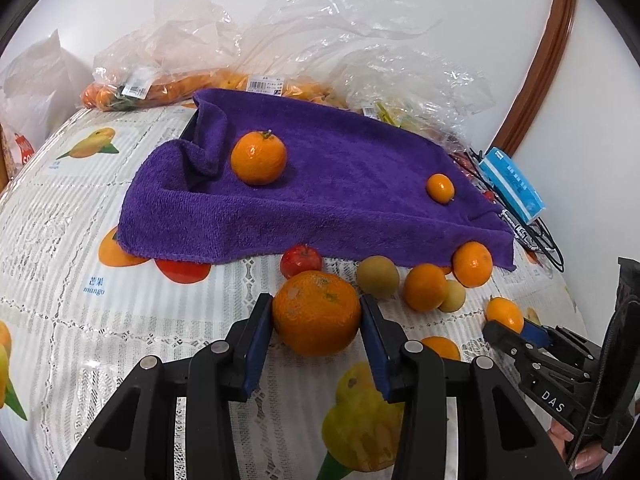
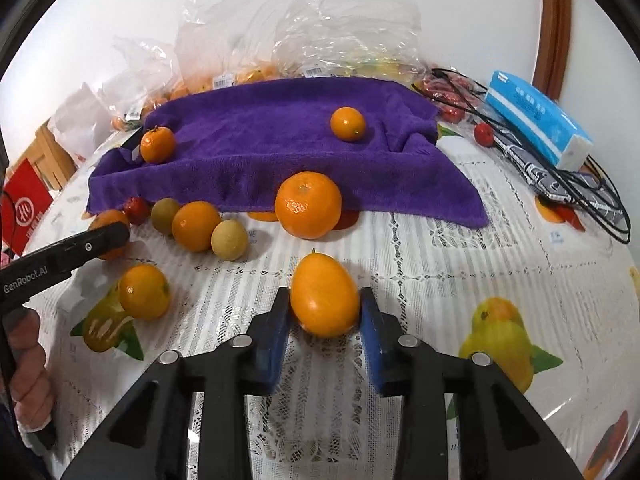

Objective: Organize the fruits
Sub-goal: 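Carry both held oranges onto the purple towel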

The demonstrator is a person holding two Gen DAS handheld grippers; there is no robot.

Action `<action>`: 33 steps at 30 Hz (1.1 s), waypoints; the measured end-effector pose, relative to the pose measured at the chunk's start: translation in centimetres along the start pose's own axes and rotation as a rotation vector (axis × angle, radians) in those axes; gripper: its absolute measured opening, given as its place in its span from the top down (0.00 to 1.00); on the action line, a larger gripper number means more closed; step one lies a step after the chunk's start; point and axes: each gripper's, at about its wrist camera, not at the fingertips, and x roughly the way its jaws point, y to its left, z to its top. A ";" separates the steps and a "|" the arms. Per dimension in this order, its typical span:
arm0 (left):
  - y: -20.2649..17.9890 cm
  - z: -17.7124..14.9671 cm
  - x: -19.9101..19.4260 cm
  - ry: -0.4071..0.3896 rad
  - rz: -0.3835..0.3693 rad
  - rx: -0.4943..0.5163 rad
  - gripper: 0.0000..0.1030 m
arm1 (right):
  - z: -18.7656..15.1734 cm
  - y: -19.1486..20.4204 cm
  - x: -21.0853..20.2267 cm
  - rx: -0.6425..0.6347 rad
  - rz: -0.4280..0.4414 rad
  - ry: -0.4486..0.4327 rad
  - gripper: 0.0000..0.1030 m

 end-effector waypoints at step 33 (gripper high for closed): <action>1.9 9.9 -1.6 -0.168 0.040 -0.057 0.60 | 11.2 -0.5 -3.8 0.001 0.125 -0.279 0.68</action>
